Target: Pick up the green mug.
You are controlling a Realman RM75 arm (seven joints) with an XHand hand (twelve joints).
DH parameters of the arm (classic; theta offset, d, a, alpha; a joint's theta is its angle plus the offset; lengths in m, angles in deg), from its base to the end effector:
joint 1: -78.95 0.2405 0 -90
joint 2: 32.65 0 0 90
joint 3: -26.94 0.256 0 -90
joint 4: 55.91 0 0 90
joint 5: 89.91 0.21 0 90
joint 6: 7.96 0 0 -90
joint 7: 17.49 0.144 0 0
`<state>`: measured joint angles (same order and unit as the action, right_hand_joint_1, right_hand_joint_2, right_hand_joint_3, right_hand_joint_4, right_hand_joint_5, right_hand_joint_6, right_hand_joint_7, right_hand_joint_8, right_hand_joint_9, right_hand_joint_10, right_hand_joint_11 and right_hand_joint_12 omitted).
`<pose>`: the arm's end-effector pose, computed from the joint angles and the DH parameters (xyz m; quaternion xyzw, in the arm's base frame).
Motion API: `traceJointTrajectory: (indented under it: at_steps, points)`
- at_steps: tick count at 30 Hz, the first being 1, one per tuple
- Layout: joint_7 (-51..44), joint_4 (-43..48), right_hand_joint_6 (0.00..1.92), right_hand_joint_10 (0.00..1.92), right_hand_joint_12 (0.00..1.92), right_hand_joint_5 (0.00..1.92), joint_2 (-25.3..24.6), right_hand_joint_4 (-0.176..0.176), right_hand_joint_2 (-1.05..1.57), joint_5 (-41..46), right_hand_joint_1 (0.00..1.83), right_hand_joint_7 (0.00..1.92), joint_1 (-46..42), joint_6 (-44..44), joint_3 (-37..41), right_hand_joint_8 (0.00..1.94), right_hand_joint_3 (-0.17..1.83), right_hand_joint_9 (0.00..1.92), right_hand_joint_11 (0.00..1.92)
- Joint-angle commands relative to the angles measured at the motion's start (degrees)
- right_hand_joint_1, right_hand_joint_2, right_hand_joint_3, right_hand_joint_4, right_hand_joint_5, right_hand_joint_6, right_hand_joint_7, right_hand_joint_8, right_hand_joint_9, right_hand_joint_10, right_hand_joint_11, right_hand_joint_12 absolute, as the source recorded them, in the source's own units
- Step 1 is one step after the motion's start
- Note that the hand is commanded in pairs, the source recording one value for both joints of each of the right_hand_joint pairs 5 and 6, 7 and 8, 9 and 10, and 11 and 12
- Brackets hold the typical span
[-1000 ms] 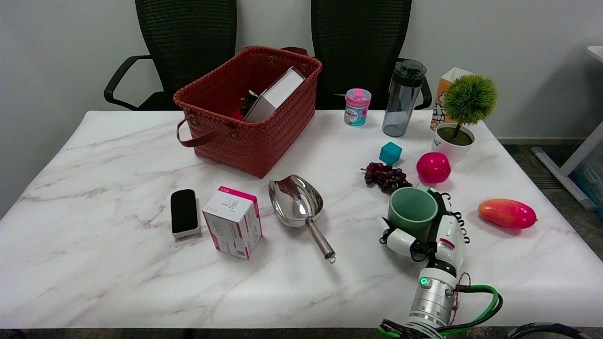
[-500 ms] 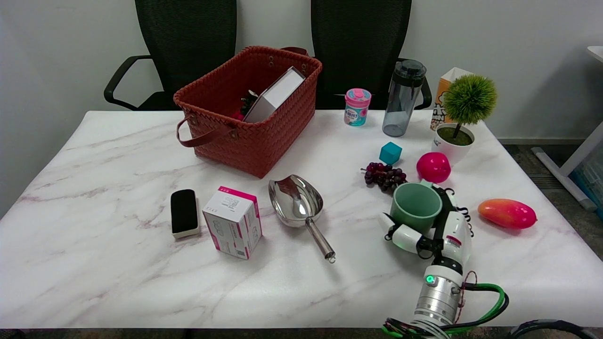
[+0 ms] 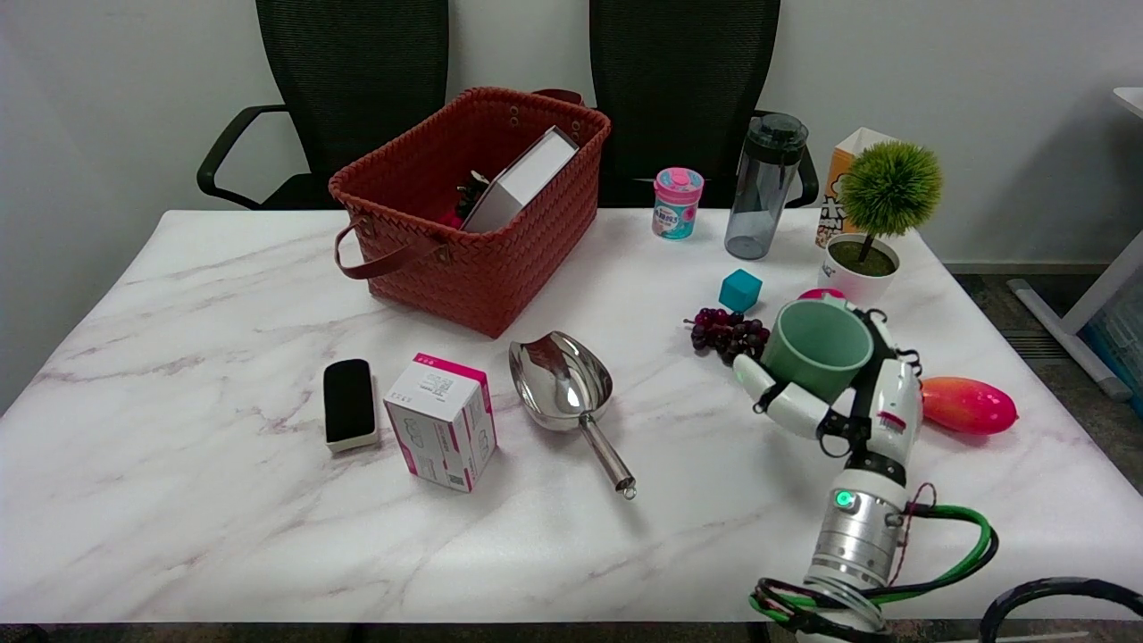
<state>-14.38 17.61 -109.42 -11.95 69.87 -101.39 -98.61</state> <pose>-0.3128 -0.1989 0.3028 0.3685 -0.0539 0.5167 0.7709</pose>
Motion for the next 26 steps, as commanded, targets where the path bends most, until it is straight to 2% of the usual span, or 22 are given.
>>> traceJointTrajectory:
  at_steps: [1,9,16,20,26]
  points:
    - [1.9,8.3,1.28,1.38,1.16,1.28,9.2,0.000,1.26,-7.9,1.09,1.41,2.2,6.7,6.6,1.41,0.54,1.38,1.16]
    - [2.0,16.2,1.28,1.41,1.16,1.28,13.2,0.000,1.28,-10.1,1.10,1.43,2.2,22.0,15.4,1.43,0.54,1.41,1.16]
    - [2.9,23.2,1.29,1.40,1.15,1.29,14.7,0.000,1.30,-6.5,1.09,1.42,4.2,44.8,28.6,1.42,0.55,1.40,1.15]
    - [3.1,22.8,1.28,1.40,1.13,1.28,16.7,0.000,1.28,1.3,1.09,1.41,10.7,55.3,32.8,1.41,0.54,1.40,1.13]
    - [2.8,16.8,1.27,1.42,1.12,1.27,18.5,0.000,1.27,8.1,1.07,1.43,24.7,66.5,31.9,1.43,0.54,1.42,1.12]
